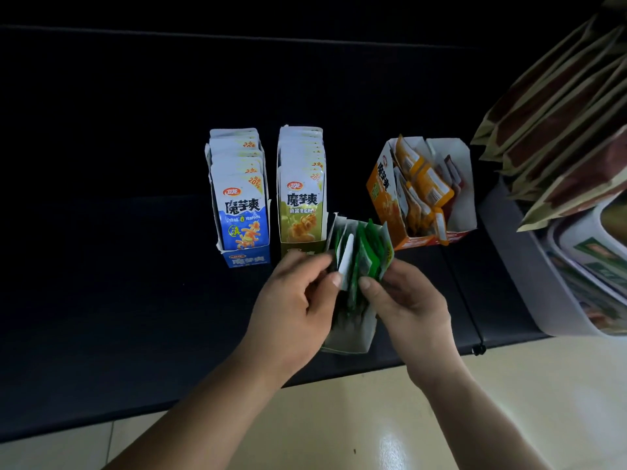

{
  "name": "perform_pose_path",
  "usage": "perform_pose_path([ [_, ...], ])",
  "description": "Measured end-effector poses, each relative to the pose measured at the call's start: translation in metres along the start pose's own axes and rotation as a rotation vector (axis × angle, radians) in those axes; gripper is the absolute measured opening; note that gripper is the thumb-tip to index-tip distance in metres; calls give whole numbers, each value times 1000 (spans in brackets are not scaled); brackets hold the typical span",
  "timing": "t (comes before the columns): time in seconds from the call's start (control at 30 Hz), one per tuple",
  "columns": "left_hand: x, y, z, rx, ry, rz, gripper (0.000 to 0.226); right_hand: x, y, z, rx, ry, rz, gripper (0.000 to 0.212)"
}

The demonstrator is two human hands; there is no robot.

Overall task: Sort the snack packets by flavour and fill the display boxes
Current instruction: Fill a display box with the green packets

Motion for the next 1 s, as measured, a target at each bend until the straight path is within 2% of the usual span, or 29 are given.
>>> perform_pose_path([
  [0.07, 1, 2, 7, -14, -1, 32, 21, 0, 0, -2, 38, -52, -35, 27],
  [0.2, -3, 2, 13, -47, 54, 36, 54, -2, 0, -2, 60, -63, -49, 21],
  [0.33, -4, 6, 16, -143, 26, -22, 85, 0, 3, 0, -38, -64, -75, 28],
  [0.43, -4, 7, 12, -102, -16, -71, 74, 1, 9, 6, -276, -27, -104, 59],
  [0.5, -5, 5, 6, -59, -16, -62, 61, 5, 11, 8, -360, 7, -29, 75],
  [0.63, -7, 5, 3, -121, -23, -26, 59, 5, 5, 7, -206, 40, 226, 86],
  [0.7, -13, 14, 4, -130, -4, -1, 61, 1, 0, 8, -141, 78, 276, 78],
  [0.8, -25, 25, 7, -137, 21, 25, 58, -1, -6, 7, -11, 41, 156, 42],
  [0.83, -27, 27, 9, -127, 22, 29, 55, -2, -8, 6, 23, 36, 160, 35],
  [1.0, -28, 32, 26, -43, 55, -11, 25, -1, -10, 8, 78, 6, 195, 30],
])
Point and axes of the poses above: each hand's wrist, its own z-axis away from the middle knuckle, its own y-axis out of the back of the hand, x = y × z, the point moved 1 cm from there along -z, towards the middle knuckle, and after that the axes turned 9 degrees about x, right-handed, at the moved point
